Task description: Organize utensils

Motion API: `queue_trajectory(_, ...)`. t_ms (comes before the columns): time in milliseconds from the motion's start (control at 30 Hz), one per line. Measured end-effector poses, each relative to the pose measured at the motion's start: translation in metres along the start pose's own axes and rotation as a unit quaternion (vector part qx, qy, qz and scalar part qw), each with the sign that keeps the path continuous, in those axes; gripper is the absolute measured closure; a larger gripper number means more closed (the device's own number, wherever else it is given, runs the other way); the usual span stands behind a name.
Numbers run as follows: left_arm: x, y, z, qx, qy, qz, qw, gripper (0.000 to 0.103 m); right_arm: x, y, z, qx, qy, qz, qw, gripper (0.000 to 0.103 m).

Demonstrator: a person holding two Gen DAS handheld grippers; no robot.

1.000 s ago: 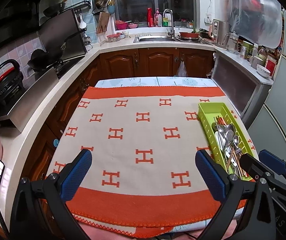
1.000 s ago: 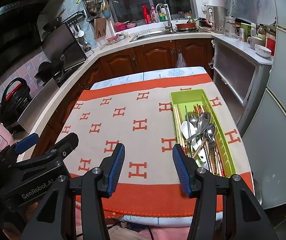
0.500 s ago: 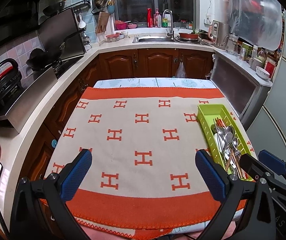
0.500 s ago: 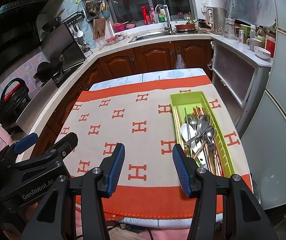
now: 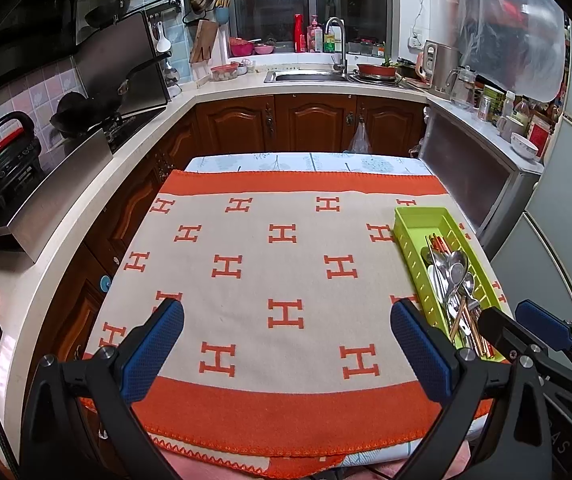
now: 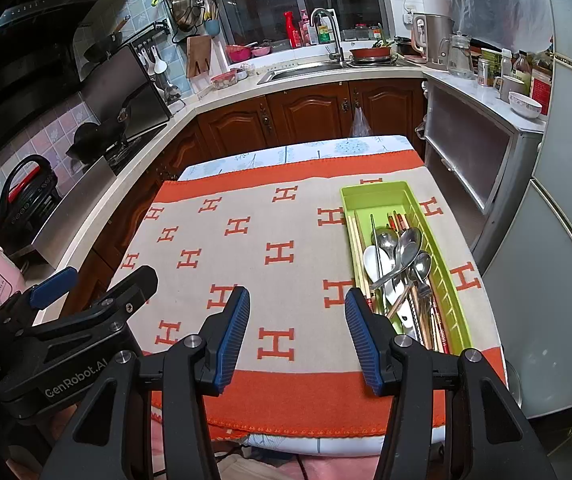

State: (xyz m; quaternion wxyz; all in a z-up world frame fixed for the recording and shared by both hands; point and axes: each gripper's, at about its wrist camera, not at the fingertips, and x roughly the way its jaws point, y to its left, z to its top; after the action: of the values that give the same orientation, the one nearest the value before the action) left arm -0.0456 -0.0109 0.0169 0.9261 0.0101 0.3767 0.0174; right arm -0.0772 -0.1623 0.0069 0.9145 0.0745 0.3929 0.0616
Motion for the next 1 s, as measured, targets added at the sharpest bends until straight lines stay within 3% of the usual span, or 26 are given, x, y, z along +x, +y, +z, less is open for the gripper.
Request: queue_trajectory(1000, -0.0002, -0.0047, -0.0040, -0.002, 0.002, -0.002, 1.0000, 0.001, 0.0026, 0.0039, -0.0012, 0.001, 0.000, -0.002, 1.000, 0.052)
